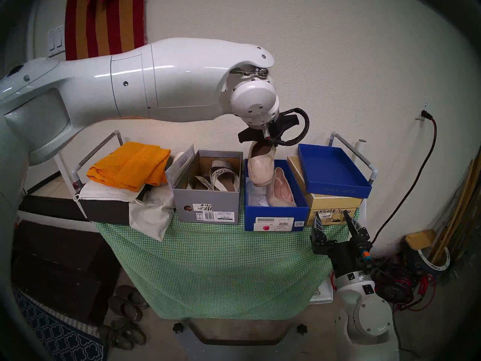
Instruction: Put shoes into shoe box
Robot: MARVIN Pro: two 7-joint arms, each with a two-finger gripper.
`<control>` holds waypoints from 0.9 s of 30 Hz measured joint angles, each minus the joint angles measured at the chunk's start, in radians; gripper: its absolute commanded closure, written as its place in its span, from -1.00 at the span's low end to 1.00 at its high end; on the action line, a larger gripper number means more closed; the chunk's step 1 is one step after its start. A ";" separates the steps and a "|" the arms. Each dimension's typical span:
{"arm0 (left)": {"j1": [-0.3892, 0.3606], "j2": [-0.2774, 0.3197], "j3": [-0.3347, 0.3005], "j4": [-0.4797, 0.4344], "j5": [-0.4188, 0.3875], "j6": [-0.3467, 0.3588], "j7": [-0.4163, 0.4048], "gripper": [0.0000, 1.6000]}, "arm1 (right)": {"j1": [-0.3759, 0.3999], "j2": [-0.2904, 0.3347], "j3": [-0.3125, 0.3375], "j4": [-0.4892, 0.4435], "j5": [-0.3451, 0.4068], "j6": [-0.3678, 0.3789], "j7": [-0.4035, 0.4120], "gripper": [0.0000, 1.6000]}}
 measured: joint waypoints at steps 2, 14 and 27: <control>0.008 -0.006 0.003 0.005 -0.003 0.001 -0.004 1.00 | 0.000 0.000 0.000 0.000 0.000 0.000 0.000 -1.00; 0.055 -0.030 0.035 0.035 -0.005 -0.011 -0.027 1.00 | 0.000 0.000 0.000 0.000 0.000 0.000 0.000 -1.00; 0.103 -0.085 0.066 0.158 0.004 0.038 -0.067 1.00 | 0.000 0.000 0.000 0.000 0.000 0.000 0.000 -1.00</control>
